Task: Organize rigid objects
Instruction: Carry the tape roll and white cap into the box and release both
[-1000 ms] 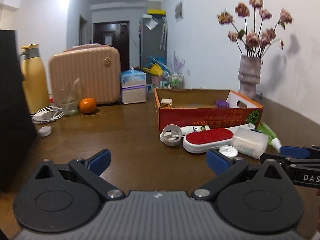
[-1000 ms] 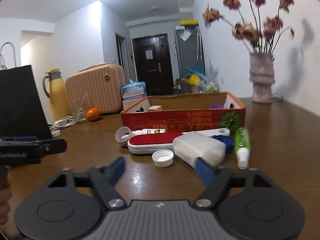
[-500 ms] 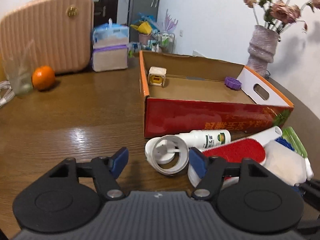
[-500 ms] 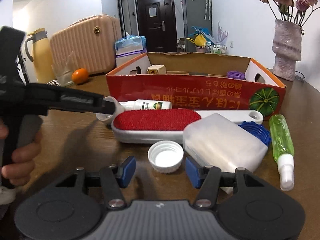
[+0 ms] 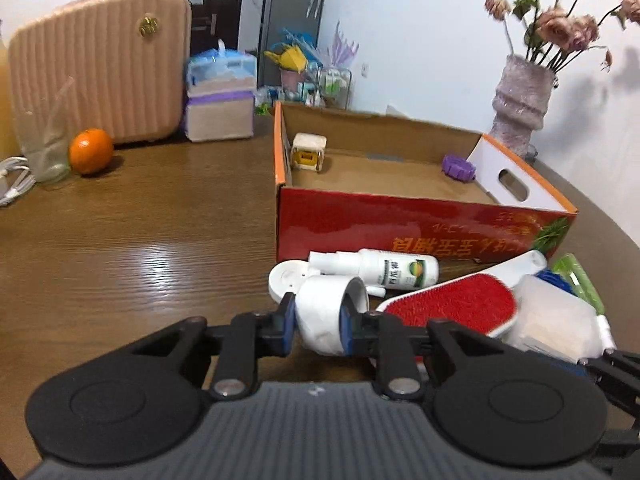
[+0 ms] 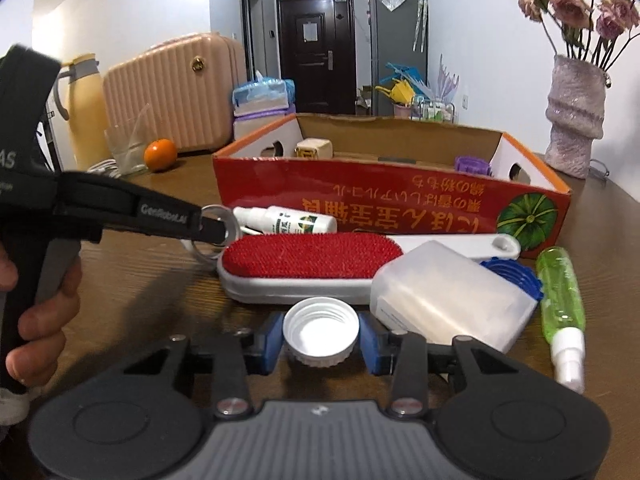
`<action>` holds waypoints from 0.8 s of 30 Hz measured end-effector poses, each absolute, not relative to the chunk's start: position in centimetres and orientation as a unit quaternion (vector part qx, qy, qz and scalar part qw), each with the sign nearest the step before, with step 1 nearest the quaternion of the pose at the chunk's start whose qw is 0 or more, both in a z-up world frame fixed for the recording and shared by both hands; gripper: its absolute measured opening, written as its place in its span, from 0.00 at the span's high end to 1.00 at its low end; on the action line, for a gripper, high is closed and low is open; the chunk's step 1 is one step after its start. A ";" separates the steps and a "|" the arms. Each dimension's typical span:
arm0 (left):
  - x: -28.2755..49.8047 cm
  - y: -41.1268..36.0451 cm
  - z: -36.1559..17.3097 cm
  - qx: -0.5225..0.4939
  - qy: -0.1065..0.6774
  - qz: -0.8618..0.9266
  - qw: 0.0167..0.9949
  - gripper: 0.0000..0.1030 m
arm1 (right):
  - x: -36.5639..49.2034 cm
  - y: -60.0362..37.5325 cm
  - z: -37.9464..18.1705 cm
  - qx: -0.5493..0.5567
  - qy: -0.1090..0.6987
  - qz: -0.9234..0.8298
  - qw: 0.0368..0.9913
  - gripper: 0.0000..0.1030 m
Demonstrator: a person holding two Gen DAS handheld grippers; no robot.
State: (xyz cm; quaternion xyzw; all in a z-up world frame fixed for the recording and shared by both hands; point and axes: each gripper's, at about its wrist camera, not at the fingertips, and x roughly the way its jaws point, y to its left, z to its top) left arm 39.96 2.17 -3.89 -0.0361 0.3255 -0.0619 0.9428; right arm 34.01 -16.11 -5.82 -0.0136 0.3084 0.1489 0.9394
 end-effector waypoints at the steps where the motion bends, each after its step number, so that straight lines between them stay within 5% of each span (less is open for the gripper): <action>1: 38.6 2.1 -3.2 -0.032 0.311 -0.065 0.948 0.78 | 33.4 -16.3 -5.4 -0.015 0.302 0.149 0.941 0.62; 14: 16.2 -2.2 2.4 0.044 0.069 0.012 0.997 0.78 | 18.0 -19.6 0.6 -0.018 0.123 0.133 0.983 0.62; 24: 7.0 -3.7 2.1 0.043 0.038 0.006 0.998 0.78 | 9.8 -21.8 1.4 0.022 0.052 0.113 0.992 0.62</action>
